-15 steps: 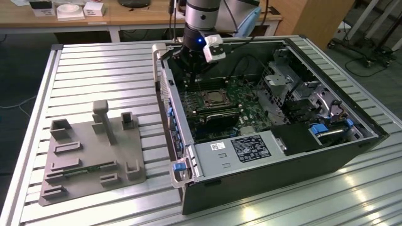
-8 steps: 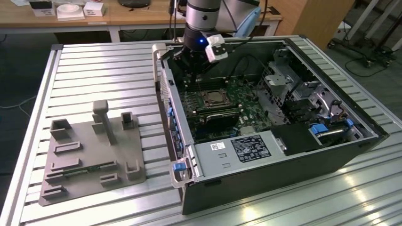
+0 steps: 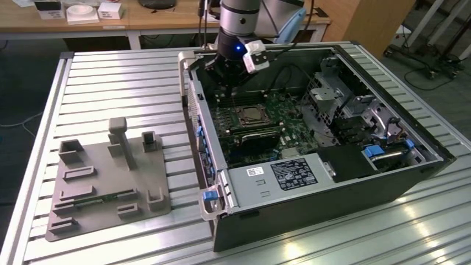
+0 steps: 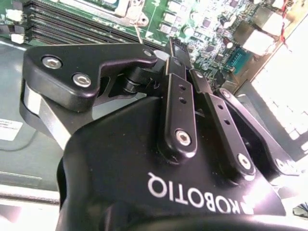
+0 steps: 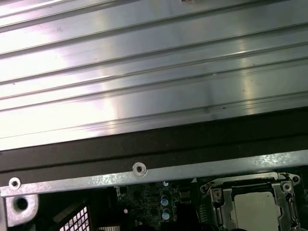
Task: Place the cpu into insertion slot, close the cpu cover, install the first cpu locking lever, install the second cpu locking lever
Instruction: 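Install the first cpu locking lever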
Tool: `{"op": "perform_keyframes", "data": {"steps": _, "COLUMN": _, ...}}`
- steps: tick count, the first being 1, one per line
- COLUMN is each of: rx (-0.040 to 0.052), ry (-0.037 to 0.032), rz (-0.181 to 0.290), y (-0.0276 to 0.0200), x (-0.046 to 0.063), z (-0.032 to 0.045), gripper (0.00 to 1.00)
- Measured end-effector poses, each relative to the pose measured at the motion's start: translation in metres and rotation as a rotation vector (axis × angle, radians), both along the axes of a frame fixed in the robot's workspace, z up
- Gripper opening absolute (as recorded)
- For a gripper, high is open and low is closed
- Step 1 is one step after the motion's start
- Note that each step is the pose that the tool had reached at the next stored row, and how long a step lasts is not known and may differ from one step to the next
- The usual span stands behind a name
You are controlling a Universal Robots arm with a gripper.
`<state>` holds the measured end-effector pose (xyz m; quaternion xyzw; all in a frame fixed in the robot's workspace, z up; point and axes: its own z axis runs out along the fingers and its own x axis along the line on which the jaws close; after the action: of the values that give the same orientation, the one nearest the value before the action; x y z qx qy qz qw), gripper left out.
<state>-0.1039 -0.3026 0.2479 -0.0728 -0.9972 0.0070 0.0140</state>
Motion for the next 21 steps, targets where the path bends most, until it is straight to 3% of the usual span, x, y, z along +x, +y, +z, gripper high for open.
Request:
{"op": "perform_keyframes", "data": {"steps": 11, "rx": 0.0091, "ry": -0.0001, "rz": 0.027, "y": 0.0012, "x": 0.01, "z": -0.0005, "gripper": 0.11}}
{"op": "perform_keyframes", "data": {"steps": 21, "rx": 0.0099, "ry": 0.0001, "rz": 0.043, "y": 0.0012, "x": 0.023, "z": -0.0011, "gripper": 0.11}}
